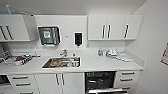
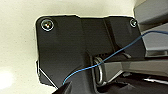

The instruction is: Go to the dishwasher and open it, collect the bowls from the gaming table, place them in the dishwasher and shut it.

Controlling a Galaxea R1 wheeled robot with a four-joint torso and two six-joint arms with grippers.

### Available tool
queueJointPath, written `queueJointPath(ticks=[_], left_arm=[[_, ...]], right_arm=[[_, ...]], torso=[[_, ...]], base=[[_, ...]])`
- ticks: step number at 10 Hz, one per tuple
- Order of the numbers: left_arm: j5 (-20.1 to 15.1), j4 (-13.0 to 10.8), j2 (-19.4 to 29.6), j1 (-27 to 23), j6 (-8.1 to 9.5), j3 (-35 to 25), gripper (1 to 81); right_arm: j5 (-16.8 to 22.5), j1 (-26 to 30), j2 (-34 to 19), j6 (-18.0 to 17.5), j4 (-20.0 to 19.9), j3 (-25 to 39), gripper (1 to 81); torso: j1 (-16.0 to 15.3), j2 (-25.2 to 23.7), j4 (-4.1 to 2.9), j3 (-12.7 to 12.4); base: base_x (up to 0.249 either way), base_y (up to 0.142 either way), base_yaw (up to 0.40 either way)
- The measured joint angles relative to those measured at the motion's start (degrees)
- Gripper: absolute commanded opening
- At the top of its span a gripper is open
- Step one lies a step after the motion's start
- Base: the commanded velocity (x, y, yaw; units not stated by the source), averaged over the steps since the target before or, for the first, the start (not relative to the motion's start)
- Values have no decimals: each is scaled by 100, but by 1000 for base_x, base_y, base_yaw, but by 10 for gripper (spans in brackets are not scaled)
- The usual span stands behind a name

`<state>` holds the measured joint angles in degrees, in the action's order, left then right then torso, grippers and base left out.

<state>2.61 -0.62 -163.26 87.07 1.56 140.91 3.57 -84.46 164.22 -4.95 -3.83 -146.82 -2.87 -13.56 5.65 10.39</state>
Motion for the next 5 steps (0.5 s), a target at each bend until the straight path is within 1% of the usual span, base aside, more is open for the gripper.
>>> queueJointPath(ticks=[2, 3, 5], left_arm=[[-2, -1, -172, 0, 0, 121, 811], [0, -1, -215, 1, 0, 215, 811], [-2, -1, -341, 6, 0, 528, 811]], right_arm=[[-7, -184, 447, 38, 179, -347, 811], [59, -267, 508, 101, 334, -412, 811], [52, -265, 474, 126, 410, -557, 811]], torso=[[0, 0, 0, 0], [0, 0, 0, 0], [0, 0, 0, -2]], base=[[0, 0, 0], [0, 0, 0], [0, 0, 0]])
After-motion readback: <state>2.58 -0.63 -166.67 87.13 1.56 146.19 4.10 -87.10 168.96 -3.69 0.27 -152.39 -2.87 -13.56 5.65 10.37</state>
